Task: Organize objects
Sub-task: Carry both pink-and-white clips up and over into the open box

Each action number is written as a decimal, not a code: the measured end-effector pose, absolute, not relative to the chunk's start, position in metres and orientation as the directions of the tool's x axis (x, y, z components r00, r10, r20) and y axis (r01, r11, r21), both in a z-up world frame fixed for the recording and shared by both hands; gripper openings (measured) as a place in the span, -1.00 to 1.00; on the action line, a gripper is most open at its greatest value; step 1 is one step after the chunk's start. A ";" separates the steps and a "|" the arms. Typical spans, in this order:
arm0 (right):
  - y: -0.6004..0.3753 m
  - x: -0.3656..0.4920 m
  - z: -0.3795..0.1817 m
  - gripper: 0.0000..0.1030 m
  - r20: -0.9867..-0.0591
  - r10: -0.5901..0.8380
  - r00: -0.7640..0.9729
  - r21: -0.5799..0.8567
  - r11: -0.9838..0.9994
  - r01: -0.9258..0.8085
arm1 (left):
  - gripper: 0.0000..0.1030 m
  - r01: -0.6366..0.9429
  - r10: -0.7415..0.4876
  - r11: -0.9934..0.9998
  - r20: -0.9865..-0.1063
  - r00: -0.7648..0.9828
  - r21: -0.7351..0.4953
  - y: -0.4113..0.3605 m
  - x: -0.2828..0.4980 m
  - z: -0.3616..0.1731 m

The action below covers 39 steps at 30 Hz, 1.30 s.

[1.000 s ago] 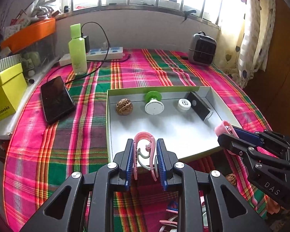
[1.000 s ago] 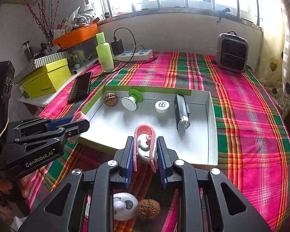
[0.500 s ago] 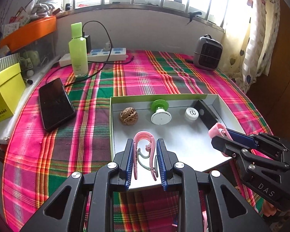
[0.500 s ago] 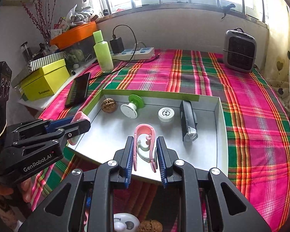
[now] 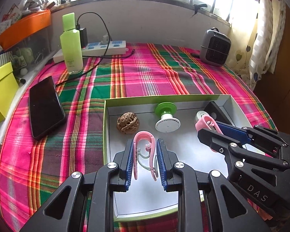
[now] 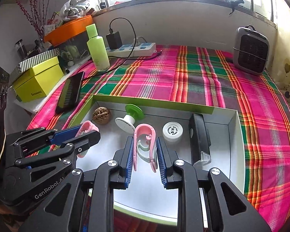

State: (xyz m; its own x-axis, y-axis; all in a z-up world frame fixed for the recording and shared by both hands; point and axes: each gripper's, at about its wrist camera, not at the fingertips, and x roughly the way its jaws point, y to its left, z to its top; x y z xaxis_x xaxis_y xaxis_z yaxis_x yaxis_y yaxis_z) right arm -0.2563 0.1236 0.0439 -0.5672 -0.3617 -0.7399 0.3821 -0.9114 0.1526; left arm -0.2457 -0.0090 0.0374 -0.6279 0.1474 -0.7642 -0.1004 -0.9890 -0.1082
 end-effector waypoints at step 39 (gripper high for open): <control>0.120 -0.284 0.020 -0.52 -0.783 -0.342 -0.519 0.160 -0.918 0.364 | -0.57 -0.123 0.117 -0.991 -0.784 -0.609 -0.053 -0.001 -0.268 0.022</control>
